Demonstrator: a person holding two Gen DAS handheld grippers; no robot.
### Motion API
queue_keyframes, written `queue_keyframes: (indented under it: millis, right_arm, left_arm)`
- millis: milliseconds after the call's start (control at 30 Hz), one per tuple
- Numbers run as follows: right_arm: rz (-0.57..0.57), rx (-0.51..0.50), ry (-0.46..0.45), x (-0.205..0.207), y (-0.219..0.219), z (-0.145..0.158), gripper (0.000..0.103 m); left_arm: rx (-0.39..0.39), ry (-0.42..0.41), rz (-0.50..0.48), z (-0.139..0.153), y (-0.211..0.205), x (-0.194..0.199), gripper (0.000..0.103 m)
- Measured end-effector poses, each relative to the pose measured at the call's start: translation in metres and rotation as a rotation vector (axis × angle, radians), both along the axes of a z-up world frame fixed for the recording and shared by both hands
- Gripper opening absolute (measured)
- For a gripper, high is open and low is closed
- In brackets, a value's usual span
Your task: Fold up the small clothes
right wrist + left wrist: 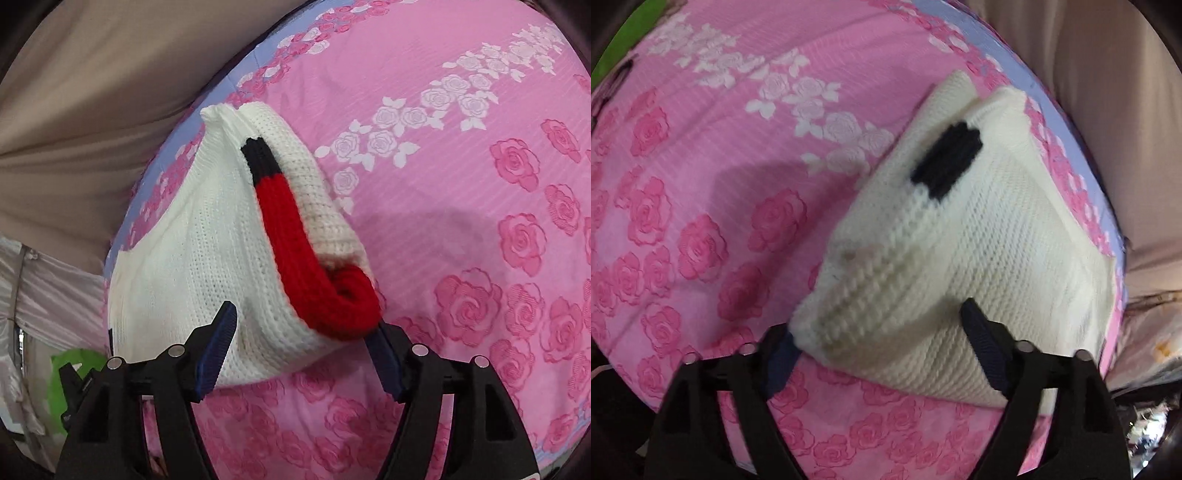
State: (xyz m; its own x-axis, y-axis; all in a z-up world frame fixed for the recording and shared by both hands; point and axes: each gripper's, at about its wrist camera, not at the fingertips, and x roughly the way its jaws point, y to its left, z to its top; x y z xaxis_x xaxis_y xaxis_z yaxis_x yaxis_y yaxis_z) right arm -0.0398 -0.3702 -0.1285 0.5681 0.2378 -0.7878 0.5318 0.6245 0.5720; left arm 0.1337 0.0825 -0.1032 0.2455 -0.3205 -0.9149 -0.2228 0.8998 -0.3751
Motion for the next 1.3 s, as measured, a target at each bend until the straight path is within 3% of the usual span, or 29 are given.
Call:
queue_keyframes:
  millis: [33, 67, 133, 233, 300, 367, 500, 567, 600, 633, 700, 733, 767, 833, 967, 1000, 1033, 1100, 1133, 1167, 1233, 1267, 1300]
  right_arm:
    - [-0.007, 0.005, 0.000, 0.005, 0.001, 0.000, 0.046]
    - [-0.021, 0.019, 0.000, 0.008, 0.000, 0.003, 0.012]
    - [-0.058, 0.035, -0.046, 0.002, -0.003, 0.021, 0.011]
    - [-0.026, -0.028, -0.096, -0.020, 0.000, 0.061, 0.009]
    - [0.007, -0.086, -0.083, -0.042, 0.005, 0.077, 0.009]
    - [0.023, -0.154, -0.032, -0.069, 0.006, 0.079, 0.009]
    - [0.125, -0.230, 0.192, -0.108, 0.013, 0.024, 0.015]
    - [0.130, -0.247, 0.258, -0.117, 0.014, 0.010, 0.019]
    - [0.100, -0.246, 0.241, -0.121, 0.011, 0.017, 0.021]
    - [0.072, -0.266, 0.217, -0.122, 0.008, 0.029, 0.024]
    - [0.033, -0.358, 0.177, -0.117, 0.002, 0.057, 0.050]
    - [0.024, -0.407, 0.154, -0.111, 0.000, 0.069, 0.057]
    - [0.029, -0.443, 0.124, -0.101, -0.003, 0.079, 0.063]
    - [0.071, -0.466, 0.083, -0.070, -0.009, 0.085, 0.066]
    - [0.139, -0.461, 0.085, -0.010, -0.006, 0.065, 0.067]
    - [0.152, -0.455, 0.093, 0.005, -0.004, 0.059, 0.067]
    - [0.162, -0.447, 0.103, 0.013, 0.001, 0.053, 0.067]
    - [0.178, -0.438, 0.113, 0.031, 0.007, 0.044, 0.067]
    - [0.182, -0.449, 0.120, 0.038, 0.010, 0.040, 0.067]
    - [0.183, -0.464, 0.125, 0.041, 0.012, 0.037, 0.064]
    - [0.189, -0.459, 0.117, 0.043, 0.015, 0.037, 0.017]
    - [0.185, -0.443, 0.101, 0.042, 0.016, 0.042, 0.008]
    - [0.171, -0.387, 0.019, 0.035, 0.016, 0.057, 0.008]
  left_arm:
    - [-0.021, 0.018, -0.026, 0.002, -0.002, 0.003, 0.030]
    - [-0.047, 0.032, -0.025, 0.007, 0.000, 0.003, 0.023]
    - [-0.052, 0.003, -0.026, 0.026, 0.006, -0.006, 0.017]
    - [-0.003, -0.027, -0.104, 0.053, 0.008, -0.026, 0.016]
    - [0.027, 0.008, -0.148, 0.056, 0.009, -0.042, 0.016]
    - [0.071, 0.069, -0.198, 0.042, 0.011, -0.063, 0.016]
    - [0.195, 0.120, -0.259, 0.005, -0.001, -0.092, 0.023]
    - [0.214, 0.082, -0.244, 0.018, -0.004, -0.093, 0.026]
    - [0.221, 0.039, -0.234, 0.032, -0.004, -0.089, 0.032]
    - [0.234, -0.002, -0.220, 0.046, -0.002, -0.088, 0.046]
    - [0.251, -0.099, -0.193, 0.073, -0.003, -0.077, 0.065]
    - [0.254, -0.153, -0.181, 0.088, -0.006, -0.067, 0.072]
    - [0.244, -0.181, -0.182, 0.095, -0.011, -0.055, 0.075]
    - [0.196, -0.210, -0.201, 0.098, -0.026, -0.030, 0.084]
    - [0.164, -0.141, -0.228, 0.057, -0.052, 0.016, 0.083]
    - [0.161, -0.121, -0.218, 0.044, -0.058, 0.021, 0.081]
    - [0.163, -0.096, -0.204, 0.034, -0.060, 0.026, 0.064]
    - [0.163, -0.055, -0.178, 0.021, -0.058, 0.030, 0.045]
    - [0.172, -0.071, -0.177, 0.020, -0.060, 0.028, 0.023]
    - [0.179, -0.090, -0.188, 0.022, -0.060, 0.025, 0.009]
    - [0.135, -0.119, -0.185, 0.036, -0.052, 0.020, 0.006]
    - [0.110, -0.145, -0.176, 0.050, -0.046, 0.016, 0.006]
    - [0.081, -0.193, -0.170, 0.073, -0.039, 0.009, 0.006]
